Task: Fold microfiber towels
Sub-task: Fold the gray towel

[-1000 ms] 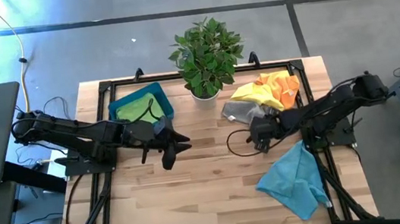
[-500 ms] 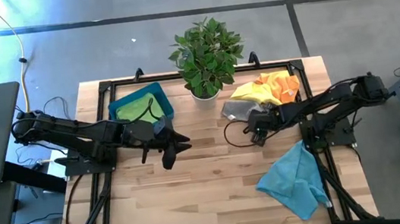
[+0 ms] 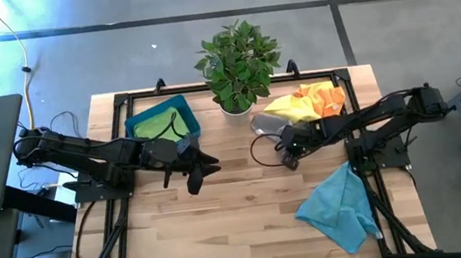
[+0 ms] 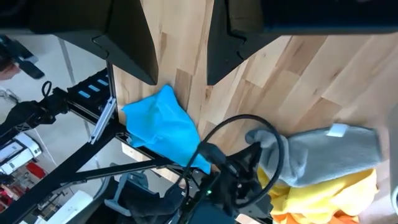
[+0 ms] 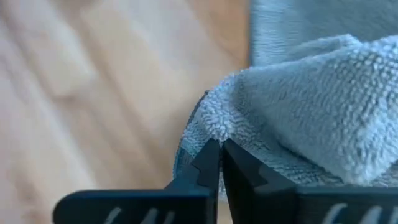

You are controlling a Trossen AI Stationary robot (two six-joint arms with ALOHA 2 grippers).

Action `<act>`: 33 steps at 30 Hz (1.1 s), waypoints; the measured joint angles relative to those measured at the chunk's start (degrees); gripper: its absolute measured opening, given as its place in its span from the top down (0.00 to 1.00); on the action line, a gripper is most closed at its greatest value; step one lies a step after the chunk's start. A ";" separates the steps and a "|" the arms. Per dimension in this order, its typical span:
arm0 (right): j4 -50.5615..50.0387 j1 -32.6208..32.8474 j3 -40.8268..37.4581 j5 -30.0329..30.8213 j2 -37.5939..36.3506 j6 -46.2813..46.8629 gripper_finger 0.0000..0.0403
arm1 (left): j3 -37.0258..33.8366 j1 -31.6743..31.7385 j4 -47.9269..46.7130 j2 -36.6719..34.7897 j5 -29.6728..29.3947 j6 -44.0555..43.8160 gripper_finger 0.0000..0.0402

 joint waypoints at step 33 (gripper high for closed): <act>0.52 16.72 34.86 -11.17 -0.02 -27.35 1.00 | 0.00 -10.92 33.92 12.64 -7.73 24.89 0.68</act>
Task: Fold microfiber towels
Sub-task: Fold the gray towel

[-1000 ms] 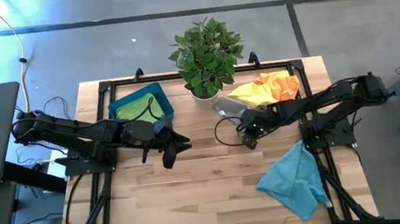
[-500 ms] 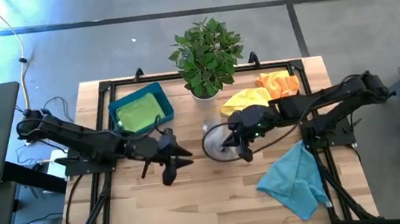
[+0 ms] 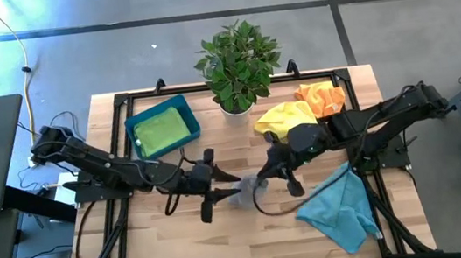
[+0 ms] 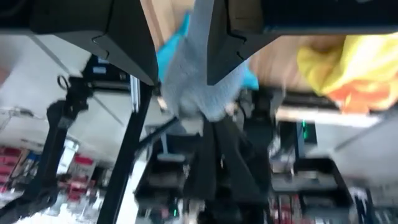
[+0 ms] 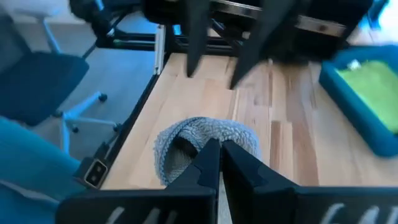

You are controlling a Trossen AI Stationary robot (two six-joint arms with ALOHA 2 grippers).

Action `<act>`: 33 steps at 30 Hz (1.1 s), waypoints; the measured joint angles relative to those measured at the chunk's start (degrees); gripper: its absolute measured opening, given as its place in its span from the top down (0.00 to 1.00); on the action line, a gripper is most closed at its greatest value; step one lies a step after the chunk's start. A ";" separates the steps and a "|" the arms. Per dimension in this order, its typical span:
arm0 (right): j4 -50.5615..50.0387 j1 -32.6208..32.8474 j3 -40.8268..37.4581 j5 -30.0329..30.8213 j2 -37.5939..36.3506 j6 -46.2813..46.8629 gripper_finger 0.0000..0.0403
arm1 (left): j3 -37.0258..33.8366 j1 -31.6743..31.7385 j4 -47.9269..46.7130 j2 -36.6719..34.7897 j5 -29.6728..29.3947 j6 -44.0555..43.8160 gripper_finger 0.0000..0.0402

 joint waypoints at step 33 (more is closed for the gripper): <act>7.84 0.16 0.02 8.20 0.02 5.13 1.00 | 0.02 0.10 8.33 6.77 -3.14 -0.48 0.68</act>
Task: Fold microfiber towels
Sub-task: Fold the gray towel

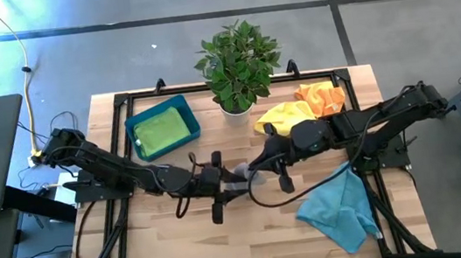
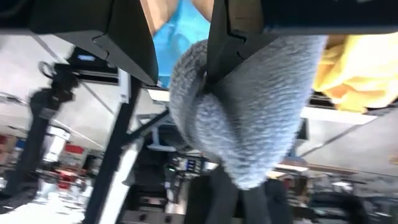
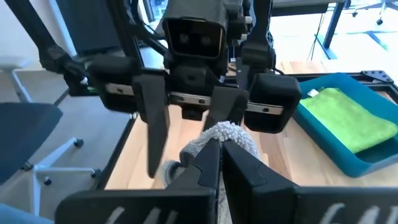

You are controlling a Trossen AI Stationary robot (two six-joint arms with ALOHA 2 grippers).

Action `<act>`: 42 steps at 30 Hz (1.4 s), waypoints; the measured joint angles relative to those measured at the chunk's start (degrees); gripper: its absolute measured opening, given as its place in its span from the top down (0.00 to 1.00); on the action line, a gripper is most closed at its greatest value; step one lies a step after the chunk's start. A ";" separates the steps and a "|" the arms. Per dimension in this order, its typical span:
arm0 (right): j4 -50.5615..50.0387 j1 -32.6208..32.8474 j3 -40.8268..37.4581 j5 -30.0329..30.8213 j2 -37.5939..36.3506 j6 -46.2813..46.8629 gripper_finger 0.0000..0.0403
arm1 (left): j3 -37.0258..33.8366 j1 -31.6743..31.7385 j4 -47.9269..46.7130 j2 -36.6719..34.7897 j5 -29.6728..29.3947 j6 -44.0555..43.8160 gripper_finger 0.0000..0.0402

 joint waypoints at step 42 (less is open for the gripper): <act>-17.82 0.04 -0.01 -9.09 4.68 -11.20 0.59 | 0.04 -1.29 -32.63 -4.79 21.15 -48.20 1.00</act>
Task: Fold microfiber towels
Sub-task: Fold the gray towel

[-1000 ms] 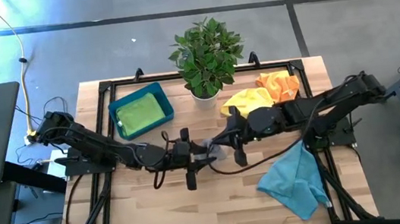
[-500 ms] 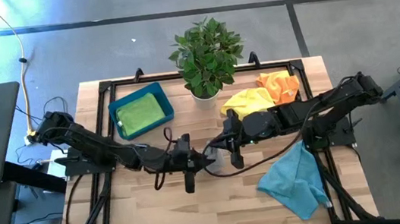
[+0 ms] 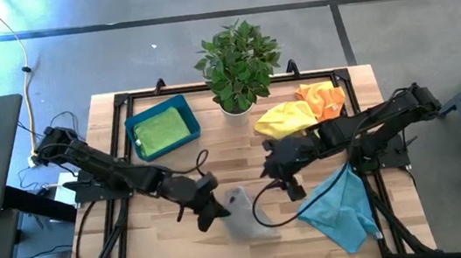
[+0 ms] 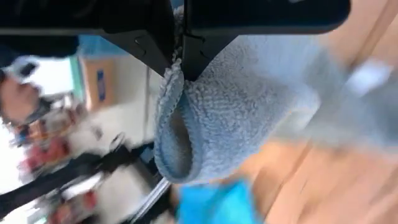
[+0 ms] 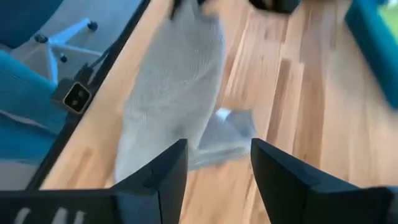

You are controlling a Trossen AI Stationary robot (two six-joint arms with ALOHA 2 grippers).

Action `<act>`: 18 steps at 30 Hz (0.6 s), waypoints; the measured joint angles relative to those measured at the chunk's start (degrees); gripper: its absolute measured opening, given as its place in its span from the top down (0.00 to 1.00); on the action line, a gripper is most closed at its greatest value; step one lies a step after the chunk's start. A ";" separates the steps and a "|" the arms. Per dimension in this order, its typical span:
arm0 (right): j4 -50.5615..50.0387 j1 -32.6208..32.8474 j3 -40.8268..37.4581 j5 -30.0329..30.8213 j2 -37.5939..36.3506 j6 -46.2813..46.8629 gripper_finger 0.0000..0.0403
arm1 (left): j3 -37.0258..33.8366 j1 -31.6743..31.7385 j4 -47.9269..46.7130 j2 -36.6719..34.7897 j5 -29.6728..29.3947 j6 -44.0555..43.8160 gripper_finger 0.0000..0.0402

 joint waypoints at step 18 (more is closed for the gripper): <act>22.15 -0.04 -0.01 -1.72 11.36 -2.39 0.63 | -0.02 4.20 -4.24 0.00 -2.13 3.68 1.00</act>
